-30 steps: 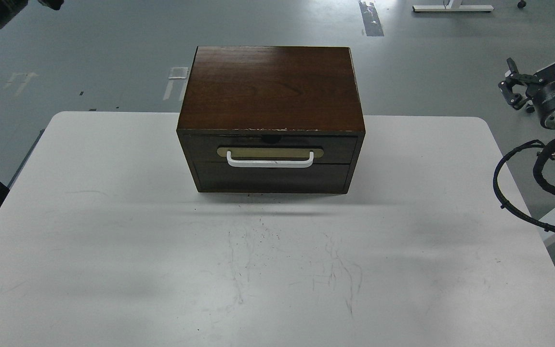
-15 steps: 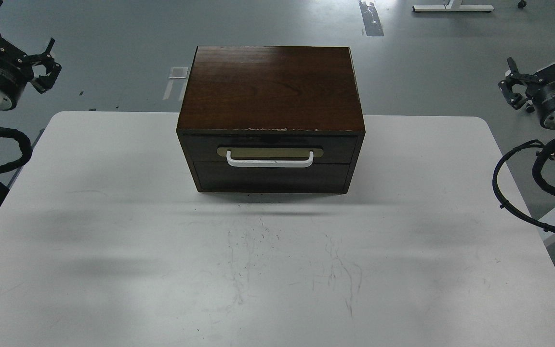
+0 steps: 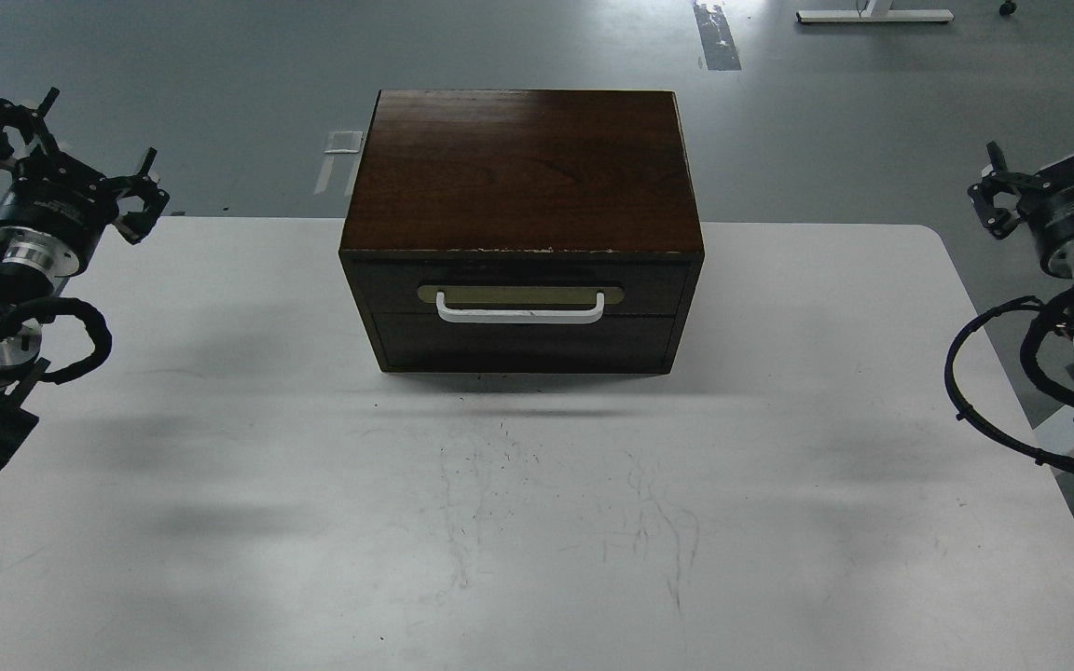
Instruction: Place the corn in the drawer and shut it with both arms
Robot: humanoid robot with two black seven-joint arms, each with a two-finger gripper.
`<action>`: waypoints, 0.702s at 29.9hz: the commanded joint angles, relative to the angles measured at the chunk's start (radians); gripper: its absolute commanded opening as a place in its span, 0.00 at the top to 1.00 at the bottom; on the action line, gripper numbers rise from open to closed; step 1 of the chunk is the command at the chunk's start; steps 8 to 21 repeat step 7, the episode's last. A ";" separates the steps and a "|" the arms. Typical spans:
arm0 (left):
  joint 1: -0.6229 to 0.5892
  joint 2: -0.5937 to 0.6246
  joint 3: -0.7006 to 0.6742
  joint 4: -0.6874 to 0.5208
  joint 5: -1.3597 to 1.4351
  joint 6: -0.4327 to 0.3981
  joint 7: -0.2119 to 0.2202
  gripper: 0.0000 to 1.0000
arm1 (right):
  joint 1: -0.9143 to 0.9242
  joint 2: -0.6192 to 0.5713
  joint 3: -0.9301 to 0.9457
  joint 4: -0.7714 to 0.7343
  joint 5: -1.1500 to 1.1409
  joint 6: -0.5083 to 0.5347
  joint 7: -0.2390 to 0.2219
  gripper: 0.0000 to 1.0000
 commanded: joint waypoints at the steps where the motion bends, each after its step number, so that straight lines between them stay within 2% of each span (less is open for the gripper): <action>1: 0.003 -0.012 0.000 0.000 0.002 0.000 0.000 0.03 | 0.010 0.030 0.000 -0.017 0.000 0.000 0.000 0.00; 21: 0.003 -0.012 0.000 0.000 -0.001 0.000 -0.002 0.02 | 0.015 0.025 0.005 -0.009 0.003 0.000 0.000 0.00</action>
